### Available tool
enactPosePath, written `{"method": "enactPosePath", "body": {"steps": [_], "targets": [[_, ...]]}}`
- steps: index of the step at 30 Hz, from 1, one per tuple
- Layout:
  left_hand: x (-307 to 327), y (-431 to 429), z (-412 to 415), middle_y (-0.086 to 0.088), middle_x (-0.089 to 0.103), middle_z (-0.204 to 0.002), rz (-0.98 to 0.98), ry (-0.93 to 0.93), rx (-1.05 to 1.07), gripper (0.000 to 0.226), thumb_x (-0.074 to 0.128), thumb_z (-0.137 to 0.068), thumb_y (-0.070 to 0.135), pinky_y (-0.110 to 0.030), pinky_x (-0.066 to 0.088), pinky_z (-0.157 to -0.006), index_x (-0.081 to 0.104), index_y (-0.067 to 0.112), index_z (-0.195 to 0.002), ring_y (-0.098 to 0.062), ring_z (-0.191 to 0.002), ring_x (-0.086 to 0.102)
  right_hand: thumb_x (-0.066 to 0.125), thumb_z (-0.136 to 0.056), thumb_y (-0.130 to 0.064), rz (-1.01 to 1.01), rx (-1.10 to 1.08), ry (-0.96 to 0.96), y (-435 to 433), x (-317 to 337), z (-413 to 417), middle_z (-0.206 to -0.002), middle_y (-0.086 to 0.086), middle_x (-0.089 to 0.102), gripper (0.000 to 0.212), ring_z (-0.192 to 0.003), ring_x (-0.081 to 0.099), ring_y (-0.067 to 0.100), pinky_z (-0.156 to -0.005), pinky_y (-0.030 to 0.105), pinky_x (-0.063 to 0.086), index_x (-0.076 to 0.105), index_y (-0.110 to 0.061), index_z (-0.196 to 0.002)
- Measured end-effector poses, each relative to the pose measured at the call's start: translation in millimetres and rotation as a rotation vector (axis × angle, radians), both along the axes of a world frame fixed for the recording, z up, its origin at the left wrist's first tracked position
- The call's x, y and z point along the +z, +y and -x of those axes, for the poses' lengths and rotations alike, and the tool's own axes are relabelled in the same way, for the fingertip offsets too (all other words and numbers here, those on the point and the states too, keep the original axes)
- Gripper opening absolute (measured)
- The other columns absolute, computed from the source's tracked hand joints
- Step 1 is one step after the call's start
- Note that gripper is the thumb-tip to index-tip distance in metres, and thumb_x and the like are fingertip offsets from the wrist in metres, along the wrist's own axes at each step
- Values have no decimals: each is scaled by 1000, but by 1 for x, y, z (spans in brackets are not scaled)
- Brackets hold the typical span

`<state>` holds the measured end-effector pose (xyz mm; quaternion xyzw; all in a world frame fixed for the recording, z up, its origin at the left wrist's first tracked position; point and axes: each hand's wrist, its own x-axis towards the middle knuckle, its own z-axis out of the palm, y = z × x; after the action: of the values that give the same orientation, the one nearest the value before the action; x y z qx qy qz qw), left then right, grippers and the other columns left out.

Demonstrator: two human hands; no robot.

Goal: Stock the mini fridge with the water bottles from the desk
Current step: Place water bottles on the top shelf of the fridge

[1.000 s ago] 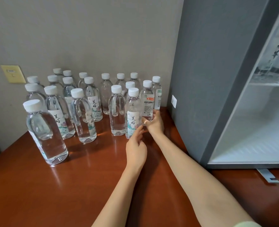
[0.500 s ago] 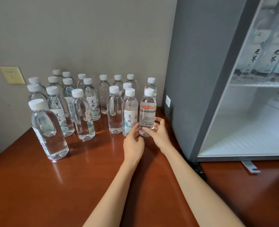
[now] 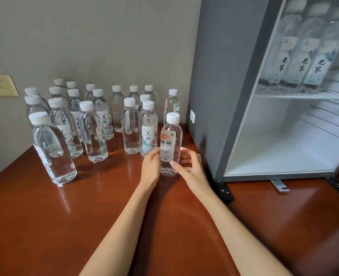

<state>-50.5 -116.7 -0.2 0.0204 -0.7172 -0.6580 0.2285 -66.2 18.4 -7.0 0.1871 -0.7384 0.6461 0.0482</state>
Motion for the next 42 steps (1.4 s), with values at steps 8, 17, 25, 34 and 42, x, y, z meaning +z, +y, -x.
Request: {"method": "enactPosePath", "body": {"steps": [8,17,25,34,42], "targets": [[-3,0,1,-14,72,-102,-19,3,-10,36,36,-89,-8,-41,51,-90,68,0,-102,-27,-99,66,66,-90,-27,64,-172,33,-22,-9,-42,-126,-6,51,41,-109,52,-4,-93,20,47,50,-27,-128],[-4,0,-23,-15,66,-99,-60,-28,35,16,54,-83,-2,-39,50,-87,58,9,-94,-20,-90,62,66,-84,-50,106,45,-111,-24,-3,-39,-143,-4,47,82,-127,50,5,-105,30,43,27,-24,-151],[-13,17,-48,0,65,-113,-27,0,-89,31,71,-85,11,-18,49,-87,51,11,-108,-4,-106,62,54,-96,-31,306,116,-195,-11,5,-22,-93,-8,68,24,-80,68,1,-66,13,50,52,-15,-114],[-10,29,-65,7,70,-97,-11,-12,-54,40,78,-80,19,-15,50,-75,61,14,-115,-4,-87,65,41,-100,-45,223,136,-243,3,10,-28,-104,-4,66,28,-89,66,-1,-77,17,52,51,-23,-115],[-12,38,-80,-4,65,-92,78,-78,-1,48,79,-70,53,-35,54,-85,66,21,-104,-18,-83,62,36,-101,-47,165,116,-198,16,10,-44,-97,-8,65,28,-79,66,-5,-68,13,51,53,-28,-110]]}}
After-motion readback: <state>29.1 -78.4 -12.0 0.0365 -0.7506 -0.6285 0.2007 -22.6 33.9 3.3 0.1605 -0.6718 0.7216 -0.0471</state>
